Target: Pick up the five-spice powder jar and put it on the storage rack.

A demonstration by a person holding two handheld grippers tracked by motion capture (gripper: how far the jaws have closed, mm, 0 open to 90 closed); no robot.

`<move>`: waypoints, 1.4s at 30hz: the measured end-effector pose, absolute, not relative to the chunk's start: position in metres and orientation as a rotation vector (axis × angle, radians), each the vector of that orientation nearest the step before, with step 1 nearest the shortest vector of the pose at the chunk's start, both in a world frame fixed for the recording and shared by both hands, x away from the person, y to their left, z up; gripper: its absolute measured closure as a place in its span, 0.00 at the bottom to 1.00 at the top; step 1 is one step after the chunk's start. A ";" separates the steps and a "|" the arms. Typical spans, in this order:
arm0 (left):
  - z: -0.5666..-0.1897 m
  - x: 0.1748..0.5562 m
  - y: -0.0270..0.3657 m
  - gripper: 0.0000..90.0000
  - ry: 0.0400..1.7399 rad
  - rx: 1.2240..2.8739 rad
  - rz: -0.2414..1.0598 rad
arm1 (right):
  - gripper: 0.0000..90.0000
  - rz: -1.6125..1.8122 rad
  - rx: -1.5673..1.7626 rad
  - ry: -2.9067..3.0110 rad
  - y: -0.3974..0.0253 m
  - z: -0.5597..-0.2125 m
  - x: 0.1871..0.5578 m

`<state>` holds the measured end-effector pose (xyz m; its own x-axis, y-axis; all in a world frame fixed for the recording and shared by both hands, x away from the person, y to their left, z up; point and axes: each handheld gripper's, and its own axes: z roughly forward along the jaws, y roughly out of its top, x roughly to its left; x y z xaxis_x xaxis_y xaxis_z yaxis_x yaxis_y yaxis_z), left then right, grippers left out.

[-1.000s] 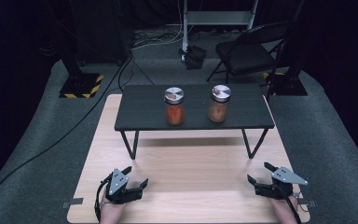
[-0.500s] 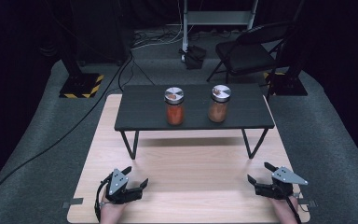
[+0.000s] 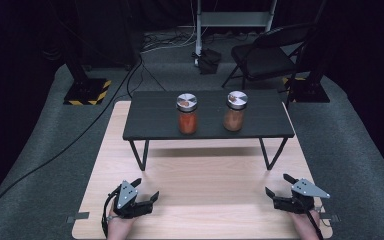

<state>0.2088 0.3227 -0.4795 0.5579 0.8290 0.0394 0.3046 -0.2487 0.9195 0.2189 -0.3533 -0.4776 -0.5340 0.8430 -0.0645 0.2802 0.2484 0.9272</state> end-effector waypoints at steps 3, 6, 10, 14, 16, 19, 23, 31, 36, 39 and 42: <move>-0.480 0.208 0.323 0.20 0.934 1.808 0.671 | 0.12 1.274 1.020 1.955 -0.353 -0.478 0.220; -0.479 0.208 0.323 0.20 0.933 1.809 0.671 | 0.12 1.274 1.016 1.961 -0.352 -0.478 0.221; -0.479 0.208 0.322 0.20 0.934 1.812 0.671 | 0.12 1.275 1.015 1.961 -0.353 -0.478 0.221; -0.479 0.209 0.323 0.20 0.935 1.811 0.668 | 0.12 1.274 1.017 1.959 -0.353 -0.478 0.220; -0.479 0.209 0.323 0.20 0.935 1.811 0.667 | 0.12 1.274 1.018 1.959 -0.353 -0.478 0.220; -0.479 0.209 0.322 0.20 0.934 1.810 0.669 | 0.12 1.273 1.017 1.958 -0.353 -0.478 0.220; -0.479 0.209 0.322 0.20 0.935 1.810 0.669 | 0.12 1.273 1.018 1.958 -0.353 -0.478 0.221; -0.479 0.209 0.322 0.20 0.934 1.812 0.669 | 0.12 1.274 1.019 1.958 -0.353 -0.478 0.220; -0.479 0.209 0.322 0.20 0.933 1.813 0.669 | 0.12 1.273 1.019 1.959 -0.353 -0.478 0.220; -0.479 0.209 0.322 0.20 0.933 1.813 0.669 | 0.12 1.272 1.018 1.959 -0.353 -0.478 0.220; -0.479 0.209 0.322 0.20 0.934 1.812 0.669 | 0.12 1.272 1.018 1.959 -0.353 -0.478 0.220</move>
